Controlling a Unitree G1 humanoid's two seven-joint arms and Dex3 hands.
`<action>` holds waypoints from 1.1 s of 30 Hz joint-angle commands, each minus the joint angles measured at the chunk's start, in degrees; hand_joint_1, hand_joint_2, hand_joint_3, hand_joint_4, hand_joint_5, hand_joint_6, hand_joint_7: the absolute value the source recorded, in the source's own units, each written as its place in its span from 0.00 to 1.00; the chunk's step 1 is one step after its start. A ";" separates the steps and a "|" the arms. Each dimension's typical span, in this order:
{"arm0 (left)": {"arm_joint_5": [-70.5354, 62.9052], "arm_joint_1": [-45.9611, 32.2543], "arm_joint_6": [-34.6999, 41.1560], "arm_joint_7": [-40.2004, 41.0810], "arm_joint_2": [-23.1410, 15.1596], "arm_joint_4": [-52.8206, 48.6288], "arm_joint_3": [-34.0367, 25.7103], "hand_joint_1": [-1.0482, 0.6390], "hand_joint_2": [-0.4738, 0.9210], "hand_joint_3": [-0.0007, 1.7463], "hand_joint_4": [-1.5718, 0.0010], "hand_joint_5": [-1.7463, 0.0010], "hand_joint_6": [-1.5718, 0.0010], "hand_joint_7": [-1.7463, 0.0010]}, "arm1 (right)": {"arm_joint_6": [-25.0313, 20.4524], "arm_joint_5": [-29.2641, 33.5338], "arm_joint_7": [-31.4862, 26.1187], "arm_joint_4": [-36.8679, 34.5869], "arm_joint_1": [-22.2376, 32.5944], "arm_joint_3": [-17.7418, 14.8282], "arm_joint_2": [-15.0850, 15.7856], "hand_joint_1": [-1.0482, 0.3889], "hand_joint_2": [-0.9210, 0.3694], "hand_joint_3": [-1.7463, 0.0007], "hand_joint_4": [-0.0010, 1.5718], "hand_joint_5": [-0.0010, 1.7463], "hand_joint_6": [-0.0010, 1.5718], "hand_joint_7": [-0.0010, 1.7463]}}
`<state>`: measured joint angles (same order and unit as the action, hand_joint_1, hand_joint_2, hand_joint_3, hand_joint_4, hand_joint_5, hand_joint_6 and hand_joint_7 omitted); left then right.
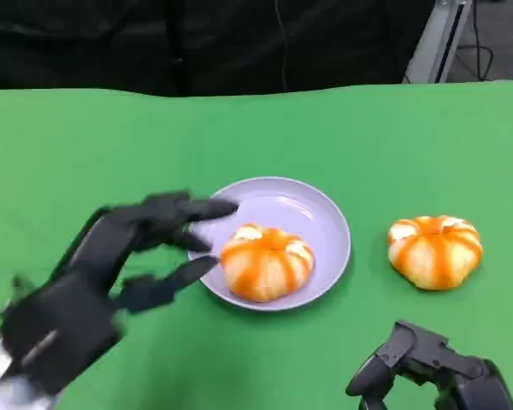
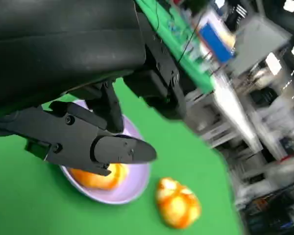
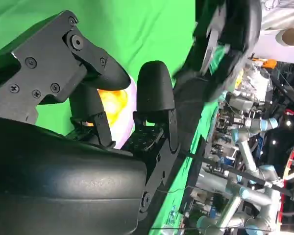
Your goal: Grasp the bread from the table and place it into the plate.
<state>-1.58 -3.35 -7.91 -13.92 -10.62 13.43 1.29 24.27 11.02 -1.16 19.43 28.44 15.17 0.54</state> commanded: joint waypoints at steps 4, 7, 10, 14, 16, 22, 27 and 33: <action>3.09 -14.39 -5.20 5.23 5.87 4.80 -2.21 0.61 0.71 0.69 0.55 0.01 0.58 0.18 | -1.22 -0.69 0.35 1.14 0.10 -0.59 0.69 0.67 0.44 0.26 0.45 0.91 0.50 0.73; 3.23 -17.60 -6.89 5.89 7.20 5.46 -1.69 0.61 0.71 0.69 0.55 0.00 0.58 0.18 | -1.22 -0.99 0.55 1.05 -0.07 -0.98 0.98 0.67 0.43 0.26 0.45 0.91 0.50 0.73; 3.53 -22.26 -9.66 6.81 9.09 6.18 -0.89 0.56 0.82 0.45 0.54 0.00 0.61 0.11 | -1.16 -1.46 0.96 0.85 -0.32 -1.62 1.36 0.67 0.44 0.26 0.45 0.91 0.50 0.73; 3.32 -22.57 -9.97 6.91 9.69 6.29 -0.82 0.55 0.84 0.41 0.54 0.00 0.62 0.10 | -1.08 -1.56 1.23 0.66 -0.47 -1.86 1.28 0.67 0.45 0.25 0.45 0.91 0.50 0.73; 6.51 -19.79 -14.89 5.17 9.47 1.11 -2.22 0.55 0.78 0.46 0.49 0.00 0.61 0.05 | -0.84 -1.81 1.26 0.25 -0.63 -1.87 1.09 0.67 0.45 0.25 0.45 0.91 0.51 0.73; 10.13 -16.87 -22.79 1.90 8.70 -5.80 -2.85 0.53 0.63 0.65 0.47 0.00 0.60 0.00 | -0.59 -1.85 1.34 0.15 -0.76 -2.25 1.26 0.67 0.44 0.25 0.45 0.92 0.50 0.74; 10.25 -16.51 -23.69 1.88 8.87 -6.72 -2.84 0.54 0.59 0.69 0.44 0.00 0.57 0.00 | -0.98 -2.00 1.43 0.62 -0.45 -2.10 1.08 0.67 0.44 0.25 0.45 0.92 0.50 0.74; 10.16 -16.28 -24.45 1.50 8.43 -7.32 -2.91 0.54 0.57 0.71 0.44 0.00 0.57 0.00 | -0.81 -1.81 1.33 0.57 -0.49 -2.09 1.05 0.66 0.45 0.25 0.45 0.92 0.50 0.75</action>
<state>8.39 -19.91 -31.48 -11.88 -1.26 6.93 -1.20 23.46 9.73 0.06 19.53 27.79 13.31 1.14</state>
